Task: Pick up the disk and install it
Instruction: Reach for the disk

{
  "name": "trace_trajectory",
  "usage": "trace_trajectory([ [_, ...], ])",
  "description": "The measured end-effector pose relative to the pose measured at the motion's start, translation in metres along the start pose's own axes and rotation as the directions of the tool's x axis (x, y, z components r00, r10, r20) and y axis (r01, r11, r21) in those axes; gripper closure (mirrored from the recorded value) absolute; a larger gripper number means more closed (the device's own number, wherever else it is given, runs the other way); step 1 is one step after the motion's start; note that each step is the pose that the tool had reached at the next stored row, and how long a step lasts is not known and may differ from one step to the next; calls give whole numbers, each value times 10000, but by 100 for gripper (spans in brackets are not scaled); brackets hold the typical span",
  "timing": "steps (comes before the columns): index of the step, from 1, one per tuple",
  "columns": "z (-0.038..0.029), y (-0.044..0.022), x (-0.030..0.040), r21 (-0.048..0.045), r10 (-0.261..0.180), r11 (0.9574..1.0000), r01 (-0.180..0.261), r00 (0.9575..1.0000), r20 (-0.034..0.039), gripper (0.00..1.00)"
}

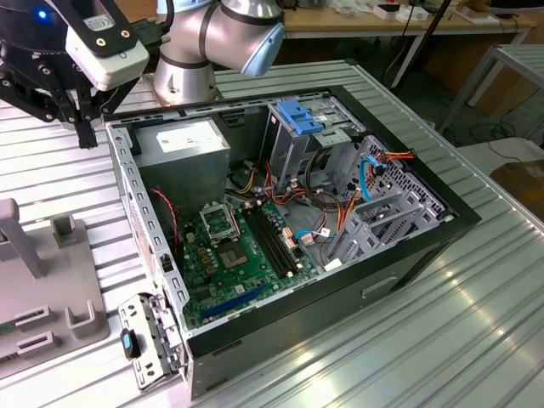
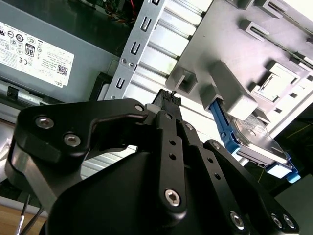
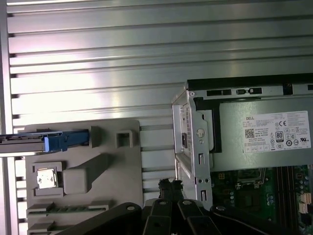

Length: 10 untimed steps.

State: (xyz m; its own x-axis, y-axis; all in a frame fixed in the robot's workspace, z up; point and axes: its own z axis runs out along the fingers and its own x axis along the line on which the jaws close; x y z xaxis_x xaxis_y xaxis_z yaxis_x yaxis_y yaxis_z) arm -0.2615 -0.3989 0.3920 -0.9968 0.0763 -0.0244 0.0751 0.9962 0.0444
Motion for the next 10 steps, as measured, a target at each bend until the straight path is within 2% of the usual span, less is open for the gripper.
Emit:
trace_trajectory([
  [10,-3,-8,101,0,0,10000,0,10000,0,89],
])
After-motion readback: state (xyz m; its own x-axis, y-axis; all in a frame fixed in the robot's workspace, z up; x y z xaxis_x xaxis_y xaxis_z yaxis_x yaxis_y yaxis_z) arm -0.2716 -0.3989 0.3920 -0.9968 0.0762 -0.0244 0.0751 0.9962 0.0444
